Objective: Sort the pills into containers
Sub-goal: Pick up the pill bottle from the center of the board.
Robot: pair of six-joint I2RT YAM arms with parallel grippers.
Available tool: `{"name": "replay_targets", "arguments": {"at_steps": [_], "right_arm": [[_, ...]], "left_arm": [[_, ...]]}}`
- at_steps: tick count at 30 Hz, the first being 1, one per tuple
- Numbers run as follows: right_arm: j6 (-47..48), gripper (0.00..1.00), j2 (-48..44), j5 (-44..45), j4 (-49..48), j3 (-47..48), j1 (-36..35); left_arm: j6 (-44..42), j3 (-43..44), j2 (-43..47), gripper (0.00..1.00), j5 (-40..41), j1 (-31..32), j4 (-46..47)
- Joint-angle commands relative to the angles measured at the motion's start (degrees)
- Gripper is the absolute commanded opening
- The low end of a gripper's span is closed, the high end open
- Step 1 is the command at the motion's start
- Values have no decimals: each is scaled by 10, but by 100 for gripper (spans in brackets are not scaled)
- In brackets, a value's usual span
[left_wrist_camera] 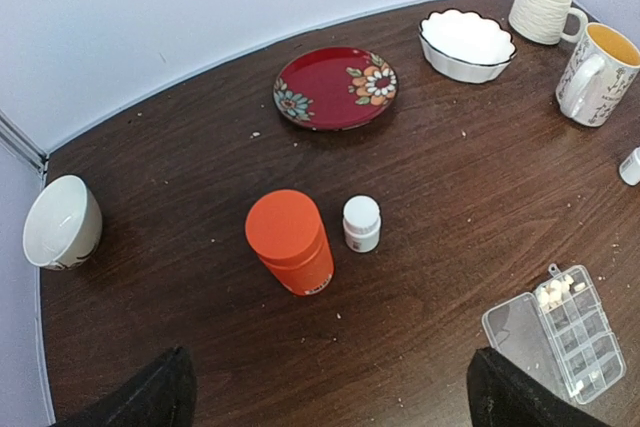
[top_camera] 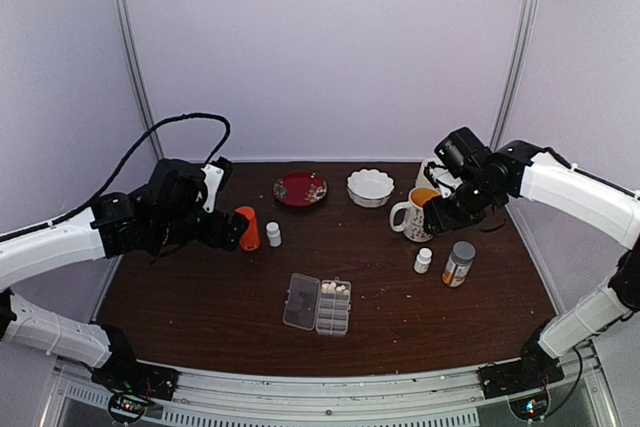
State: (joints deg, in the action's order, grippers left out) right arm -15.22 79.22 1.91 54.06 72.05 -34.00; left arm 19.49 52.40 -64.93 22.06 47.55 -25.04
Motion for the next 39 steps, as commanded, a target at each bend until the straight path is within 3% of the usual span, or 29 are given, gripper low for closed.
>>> {"name": "replay_targets", "arguments": {"at_steps": [1, 18, 39], "right_arm": [[-5, 61, 46, -9, -8, 1, 1], [-4, 54, 154, 27, -49, -17, 2], [-2, 48, 203, 30, -67, -26, 2]], "left_arm": [[7, 23, -5, 97, 5, -4, 0], [0, 32, -21, 98, -1, -4, 3], [-4, 18, -15, 97, -6, -4, 5]]}}
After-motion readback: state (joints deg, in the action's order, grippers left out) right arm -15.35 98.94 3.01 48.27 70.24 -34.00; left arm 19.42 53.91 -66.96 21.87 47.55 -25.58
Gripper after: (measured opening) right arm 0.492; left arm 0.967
